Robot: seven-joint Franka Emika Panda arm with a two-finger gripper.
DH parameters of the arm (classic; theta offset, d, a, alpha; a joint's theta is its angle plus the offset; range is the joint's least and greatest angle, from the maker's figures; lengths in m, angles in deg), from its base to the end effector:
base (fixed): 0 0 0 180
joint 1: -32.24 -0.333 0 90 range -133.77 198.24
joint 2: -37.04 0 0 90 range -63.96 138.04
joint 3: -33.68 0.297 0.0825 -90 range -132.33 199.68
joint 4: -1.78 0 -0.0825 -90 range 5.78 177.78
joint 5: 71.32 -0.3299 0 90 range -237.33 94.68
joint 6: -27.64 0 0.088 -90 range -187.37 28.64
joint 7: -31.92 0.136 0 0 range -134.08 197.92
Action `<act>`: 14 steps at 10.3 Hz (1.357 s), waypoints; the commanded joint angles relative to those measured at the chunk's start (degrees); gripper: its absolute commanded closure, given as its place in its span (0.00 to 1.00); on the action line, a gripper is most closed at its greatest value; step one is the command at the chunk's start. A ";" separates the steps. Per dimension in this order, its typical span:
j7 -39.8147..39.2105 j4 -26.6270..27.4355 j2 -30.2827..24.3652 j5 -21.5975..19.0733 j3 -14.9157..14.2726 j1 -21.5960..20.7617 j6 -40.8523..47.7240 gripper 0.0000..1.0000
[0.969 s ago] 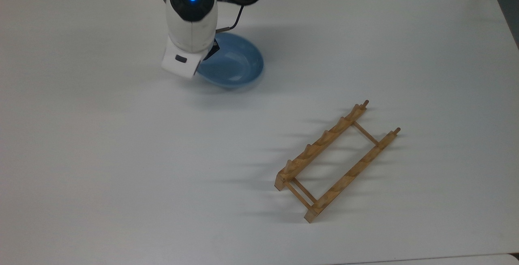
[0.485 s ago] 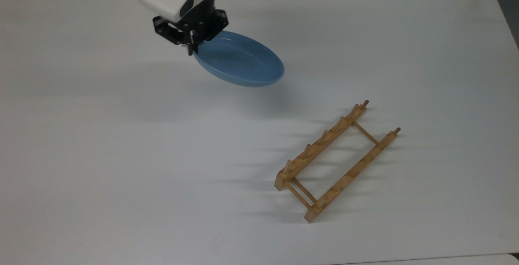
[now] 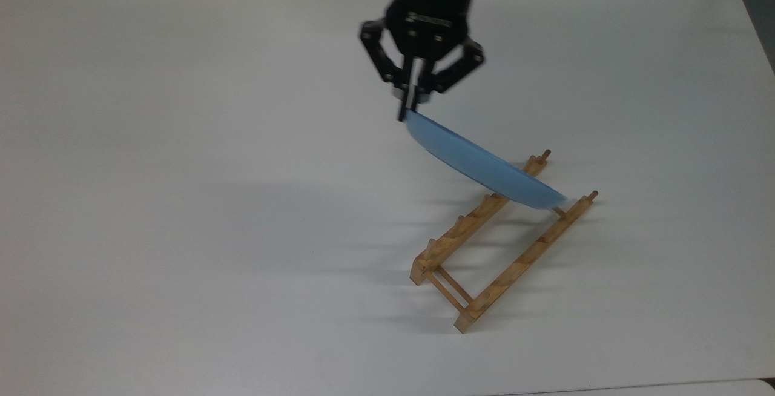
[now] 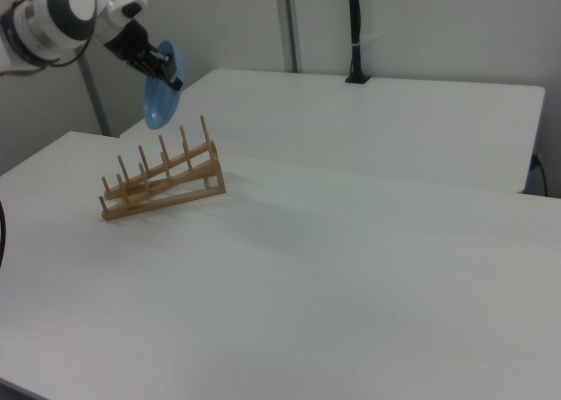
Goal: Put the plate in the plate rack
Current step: 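Carry the upright plate over the wooden rack and lower it between pegs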
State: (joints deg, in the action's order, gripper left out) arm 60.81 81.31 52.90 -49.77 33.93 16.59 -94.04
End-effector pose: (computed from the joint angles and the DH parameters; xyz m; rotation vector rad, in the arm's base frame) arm 0.6191 0.1494 0.5691 2.8662 -0.1479 0.8201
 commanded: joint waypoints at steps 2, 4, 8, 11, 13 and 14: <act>22.29 3.96 3.73 21.45 -0.70 -7.98 -4.97 1.00; 28.21 4.05 5.49 27.03 -0.69 -8.35 -5.06 1.00; 30.17 4.92 5.85 30.64 -0.70 -8.61 -4.97 1.00; 30.26 6.69 6.90 32.85 -0.69 -10.18 -4.88 1.00; 30.17 8.00 7.43 33.37 -0.70 -10.63 -4.80 1.00; 30.17 8.01 7.52 33.37 -0.61 -10.63 -4.79 0.98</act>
State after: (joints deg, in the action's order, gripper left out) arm 89.48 87.57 60.85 -17.94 33.92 6.83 -97.42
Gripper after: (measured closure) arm 0.952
